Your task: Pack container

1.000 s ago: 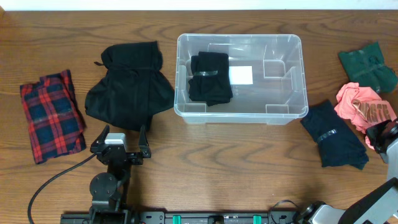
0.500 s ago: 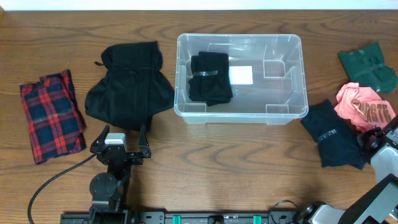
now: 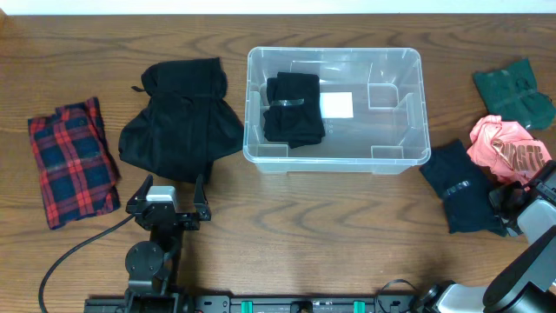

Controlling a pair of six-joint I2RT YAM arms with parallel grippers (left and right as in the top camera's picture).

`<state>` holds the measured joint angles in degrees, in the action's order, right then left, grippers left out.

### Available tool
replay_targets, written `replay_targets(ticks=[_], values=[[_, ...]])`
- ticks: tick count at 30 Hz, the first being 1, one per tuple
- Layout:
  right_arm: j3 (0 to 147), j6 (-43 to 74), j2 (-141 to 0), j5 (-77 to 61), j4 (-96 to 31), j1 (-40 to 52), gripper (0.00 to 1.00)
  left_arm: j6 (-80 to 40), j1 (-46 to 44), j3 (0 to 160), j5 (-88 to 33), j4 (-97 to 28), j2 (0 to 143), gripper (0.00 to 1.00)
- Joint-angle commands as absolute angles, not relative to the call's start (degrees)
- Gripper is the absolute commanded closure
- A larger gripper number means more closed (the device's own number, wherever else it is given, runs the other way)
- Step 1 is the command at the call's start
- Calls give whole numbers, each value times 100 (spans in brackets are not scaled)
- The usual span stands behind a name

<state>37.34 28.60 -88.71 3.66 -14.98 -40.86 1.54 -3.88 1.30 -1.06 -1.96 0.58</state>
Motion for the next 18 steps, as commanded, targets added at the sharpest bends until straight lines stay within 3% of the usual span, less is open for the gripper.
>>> replay_targets(ticks=[1, 11, 18], values=[[3667, 2978, -8952, -405, -1695, -4141, 99, 191, -410, 23, 51, -405, 23, 2], [3669, 2943, -8947, -1586, -2687, -4139, 99, 191, -410, 23, 51, -405, 23, 2], [3719, 2261, -8912, -2139, -3153, -4141, 99, 189, -410, 23, 51, -405, 23, 2]])
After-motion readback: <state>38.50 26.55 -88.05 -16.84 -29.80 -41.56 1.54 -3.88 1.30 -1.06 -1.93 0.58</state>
